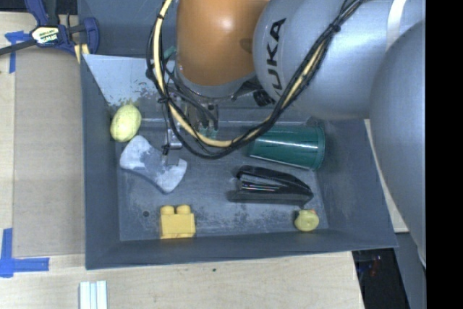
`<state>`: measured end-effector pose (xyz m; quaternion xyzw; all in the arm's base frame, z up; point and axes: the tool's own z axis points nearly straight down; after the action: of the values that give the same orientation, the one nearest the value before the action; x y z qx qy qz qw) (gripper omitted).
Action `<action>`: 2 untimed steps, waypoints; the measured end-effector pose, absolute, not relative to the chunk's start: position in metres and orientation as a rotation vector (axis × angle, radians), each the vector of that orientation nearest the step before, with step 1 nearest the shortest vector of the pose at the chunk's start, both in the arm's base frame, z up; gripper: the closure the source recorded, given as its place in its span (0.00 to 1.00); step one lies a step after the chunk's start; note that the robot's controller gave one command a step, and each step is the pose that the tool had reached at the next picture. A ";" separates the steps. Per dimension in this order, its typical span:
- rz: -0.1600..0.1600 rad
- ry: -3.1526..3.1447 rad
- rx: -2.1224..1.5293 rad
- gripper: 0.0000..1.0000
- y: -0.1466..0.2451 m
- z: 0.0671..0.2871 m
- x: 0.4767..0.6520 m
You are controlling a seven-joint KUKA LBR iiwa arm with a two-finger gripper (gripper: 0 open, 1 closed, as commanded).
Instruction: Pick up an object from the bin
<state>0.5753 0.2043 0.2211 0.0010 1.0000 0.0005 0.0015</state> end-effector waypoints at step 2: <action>0.004 3.130 0.110 0.00 0.212 0.142 0.597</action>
Offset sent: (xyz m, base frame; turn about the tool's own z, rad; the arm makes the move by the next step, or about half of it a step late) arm 0.0188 0.0069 -0.0769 0.0680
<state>0.5969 0.2116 0.1424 0.0350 0.9994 0.0011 0.0048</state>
